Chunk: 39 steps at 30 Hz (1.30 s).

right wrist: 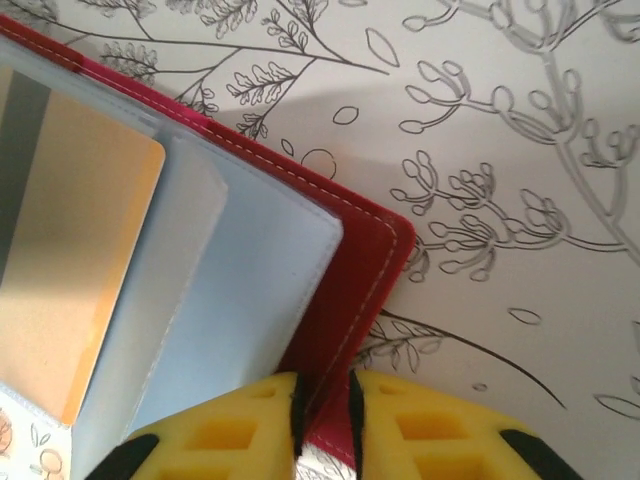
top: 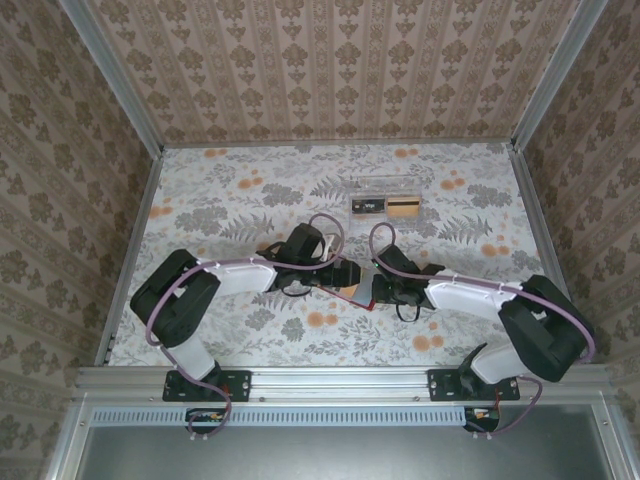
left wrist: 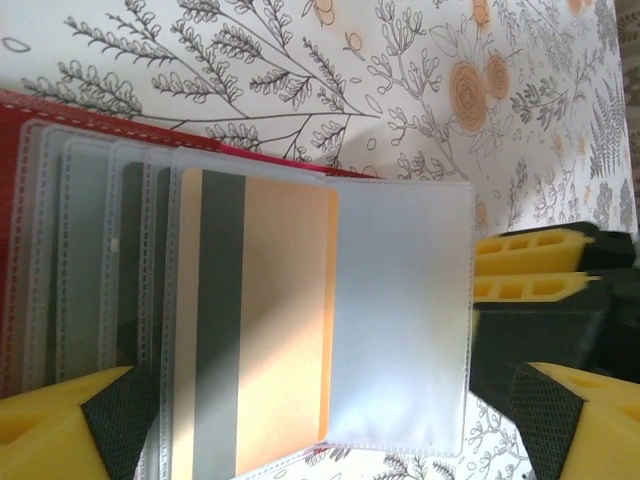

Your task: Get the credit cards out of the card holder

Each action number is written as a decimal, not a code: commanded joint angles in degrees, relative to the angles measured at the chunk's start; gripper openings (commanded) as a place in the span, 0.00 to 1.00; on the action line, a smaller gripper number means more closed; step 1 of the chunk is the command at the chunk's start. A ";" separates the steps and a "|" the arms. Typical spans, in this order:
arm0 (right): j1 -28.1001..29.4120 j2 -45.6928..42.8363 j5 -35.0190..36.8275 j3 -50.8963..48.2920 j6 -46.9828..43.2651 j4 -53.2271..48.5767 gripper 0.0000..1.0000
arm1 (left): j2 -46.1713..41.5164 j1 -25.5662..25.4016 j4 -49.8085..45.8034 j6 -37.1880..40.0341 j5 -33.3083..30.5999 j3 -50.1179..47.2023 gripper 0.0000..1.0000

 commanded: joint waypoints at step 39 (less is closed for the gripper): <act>-2.25 9.18 -18.03 -5.68 16.59 29.96 0.20 | 5.92 3.72 -3.07 2.96 0.15 1.01 0.28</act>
